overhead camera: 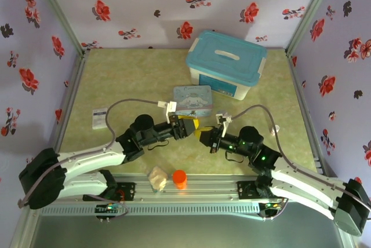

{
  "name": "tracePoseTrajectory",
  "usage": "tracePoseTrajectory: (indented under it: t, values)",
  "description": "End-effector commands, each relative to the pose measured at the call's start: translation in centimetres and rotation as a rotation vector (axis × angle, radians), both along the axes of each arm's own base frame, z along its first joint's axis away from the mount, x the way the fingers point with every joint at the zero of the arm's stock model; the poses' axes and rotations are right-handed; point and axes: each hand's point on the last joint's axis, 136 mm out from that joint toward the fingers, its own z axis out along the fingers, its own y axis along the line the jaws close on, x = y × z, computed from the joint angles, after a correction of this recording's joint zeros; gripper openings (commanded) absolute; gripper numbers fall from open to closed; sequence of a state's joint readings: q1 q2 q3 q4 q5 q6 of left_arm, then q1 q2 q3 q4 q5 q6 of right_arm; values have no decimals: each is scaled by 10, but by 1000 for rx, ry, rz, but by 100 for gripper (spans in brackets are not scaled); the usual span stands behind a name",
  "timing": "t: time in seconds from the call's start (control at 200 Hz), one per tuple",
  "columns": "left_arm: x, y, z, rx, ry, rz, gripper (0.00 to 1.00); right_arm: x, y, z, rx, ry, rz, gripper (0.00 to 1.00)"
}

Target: Unlock the padlock with the key

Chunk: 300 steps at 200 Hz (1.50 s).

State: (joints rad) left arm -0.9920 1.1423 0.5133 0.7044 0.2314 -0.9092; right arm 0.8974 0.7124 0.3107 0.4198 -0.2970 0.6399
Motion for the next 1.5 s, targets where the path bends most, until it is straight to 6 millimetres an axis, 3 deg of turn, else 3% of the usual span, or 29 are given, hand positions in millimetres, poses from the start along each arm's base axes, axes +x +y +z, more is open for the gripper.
tracePoseTrajectory:
  t: [0.0, 0.305, 0.485, 0.81, 1.01, 1.23, 1.28, 1.335, 1.36, 1.45, 1.495]
  values:
    - [-8, 9, 21, -59, -74, -18, 56, -1, -1, 39, 146, -41, 17, 0]
    - [-19, 15, 19, -45, -117, -51, 52, -2, 3, 53, 195, -28, 58, 0]
    - [-18, 19, 21, -49, -125, -41, 52, -1, 14, 47, 181, 3, 99, 0]
    - [-14, 26, 11, -34, -104, -22, 30, 3, 21, 44, 188, 22, 112, 0]
    - [-9, 31, 10, -36, -92, -2, 0, 5, 25, 42, 189, 29, 120, 0]
    - [-8, 32, 13, -24, -96, 2, 0, 7, 25, 45, 175, 17, 109, 0]
    - [-8, 33, 16, -31, -99, 8, 0, 9, 25, 45, 165, 16, 98, 12]
    - [-4, 35, 19, -38, -98, 30, 0, 11, 25, 46, 161, 19, 88, 48]
    - [-3, 36, 20, -42, -97, 40, 0, 12, 24, 46, 160, 20, 81, 58]
    - [6, 41, 25, -59, -85, 102, 0, 17, 20, 47, 187, 24, 39, 77]
    - [11, 45, 27, -81, -73, 141, 0, 20, 16, 49, 212, 23, 13, 79]
